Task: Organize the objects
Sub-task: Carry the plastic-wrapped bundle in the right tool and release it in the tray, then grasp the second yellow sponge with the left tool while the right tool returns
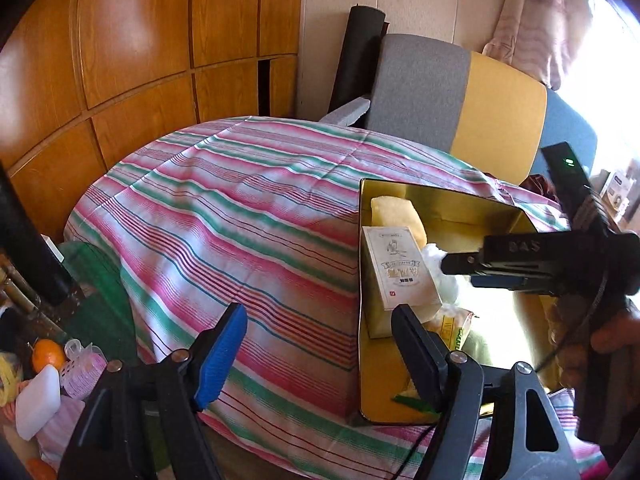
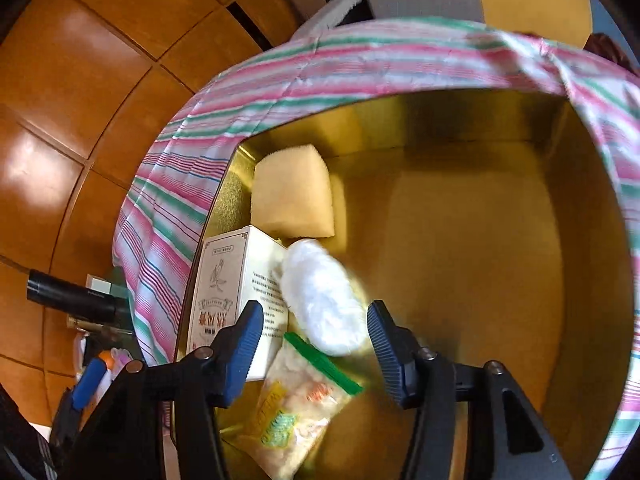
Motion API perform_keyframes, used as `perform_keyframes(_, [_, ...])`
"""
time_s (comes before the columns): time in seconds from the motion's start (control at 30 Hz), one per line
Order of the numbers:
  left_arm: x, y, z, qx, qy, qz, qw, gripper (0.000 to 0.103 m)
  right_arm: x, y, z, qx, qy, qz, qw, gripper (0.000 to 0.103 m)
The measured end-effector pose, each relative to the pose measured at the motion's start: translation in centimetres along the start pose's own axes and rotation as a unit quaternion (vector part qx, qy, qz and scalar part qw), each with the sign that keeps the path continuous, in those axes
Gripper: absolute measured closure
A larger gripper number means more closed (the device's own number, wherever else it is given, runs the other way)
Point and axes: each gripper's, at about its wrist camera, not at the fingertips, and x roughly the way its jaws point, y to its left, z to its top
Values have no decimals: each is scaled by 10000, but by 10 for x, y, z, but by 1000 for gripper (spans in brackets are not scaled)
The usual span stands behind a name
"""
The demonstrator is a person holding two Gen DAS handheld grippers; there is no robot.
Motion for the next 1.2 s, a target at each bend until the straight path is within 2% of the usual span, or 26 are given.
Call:
perform_keyframes(0.37, [-14,-17,2,245,-151,-87,9995,26,-56,8,-30,-586,-667,-675,9938,47])
perform_keyframes(0.67, [-24,-42,4,566,-246,-252,9978,26,-102,-17,-62,-743,-1077,-1203,9841,47])
perform_keyframes(0.97, [-28,-81,8,1003,-296,-520,9932,26,-154,-95,-82,-118,-1325,-1746,9756,47])
perform_keyframes(1.2, [-32,-127,18,1371,-357,-933,9855,26,-209,-189,-96,759,-1511,-2505,9532,47])
